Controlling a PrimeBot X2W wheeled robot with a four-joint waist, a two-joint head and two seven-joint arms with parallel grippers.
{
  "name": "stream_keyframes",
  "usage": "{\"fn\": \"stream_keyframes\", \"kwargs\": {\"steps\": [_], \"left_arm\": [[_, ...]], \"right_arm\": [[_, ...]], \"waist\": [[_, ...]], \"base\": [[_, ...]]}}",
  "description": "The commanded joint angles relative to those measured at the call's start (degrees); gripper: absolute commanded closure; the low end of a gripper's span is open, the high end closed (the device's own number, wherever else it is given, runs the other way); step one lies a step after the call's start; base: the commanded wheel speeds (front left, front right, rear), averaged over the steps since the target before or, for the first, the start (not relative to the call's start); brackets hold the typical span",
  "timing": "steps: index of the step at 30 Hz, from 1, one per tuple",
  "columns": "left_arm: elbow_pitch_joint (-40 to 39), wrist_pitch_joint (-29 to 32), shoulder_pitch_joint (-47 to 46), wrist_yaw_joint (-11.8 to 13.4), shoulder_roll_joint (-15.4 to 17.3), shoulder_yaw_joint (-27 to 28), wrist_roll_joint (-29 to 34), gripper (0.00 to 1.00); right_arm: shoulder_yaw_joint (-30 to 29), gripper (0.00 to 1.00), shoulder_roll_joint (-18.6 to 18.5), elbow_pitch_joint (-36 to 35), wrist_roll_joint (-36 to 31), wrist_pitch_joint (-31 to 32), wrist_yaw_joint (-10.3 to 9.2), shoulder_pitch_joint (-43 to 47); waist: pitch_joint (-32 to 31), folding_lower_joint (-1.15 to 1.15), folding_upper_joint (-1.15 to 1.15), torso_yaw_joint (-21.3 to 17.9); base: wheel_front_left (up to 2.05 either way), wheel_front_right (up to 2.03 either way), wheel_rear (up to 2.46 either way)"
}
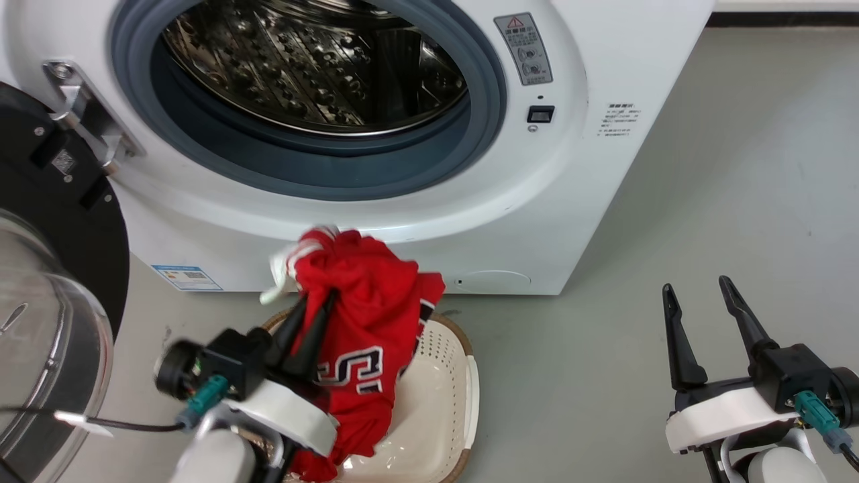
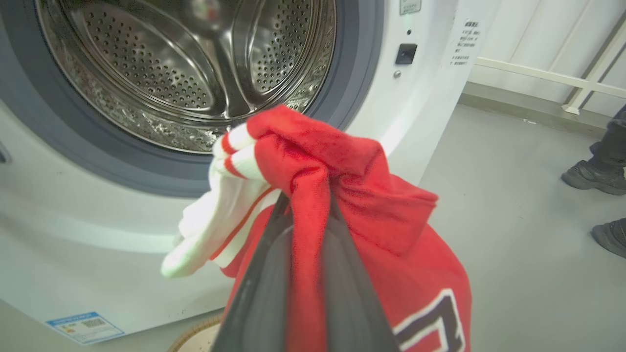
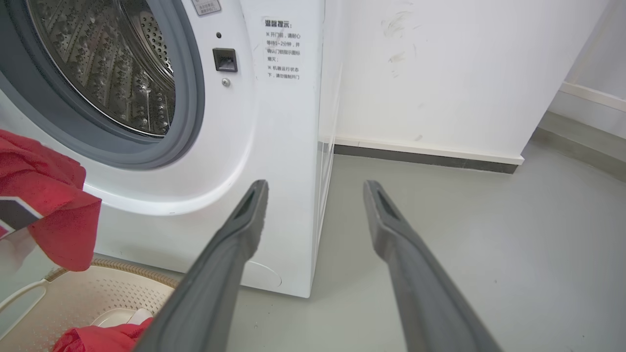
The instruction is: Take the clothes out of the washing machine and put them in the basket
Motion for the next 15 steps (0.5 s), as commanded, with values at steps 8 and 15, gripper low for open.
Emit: {"fn": "stream_keyframes", "kwargs": {"steps": [8,15], "left_arm": [[9.39,-0.18,1.59,-1.03,-4.72,-1.63,-4.03,1.0],[19.89,-0.16,-3.45,-1.44,-5.33,-5.3,-0.26,1.0]], "right_arm": [[0.47,0.0,-0.02,-1.37,-0.42,-0.12,-0.05,-1.53],[0.75,0.0,0.0,-2.64,0.09,-0.12,-0.04,-3.6]], "waist": [[5.18,0.01,0.0,-2.27],[12.51,0.01,0.0,-4.56]], "base": [[0.0,0.0,0.0],[0.0,0.0,0.0]]}}
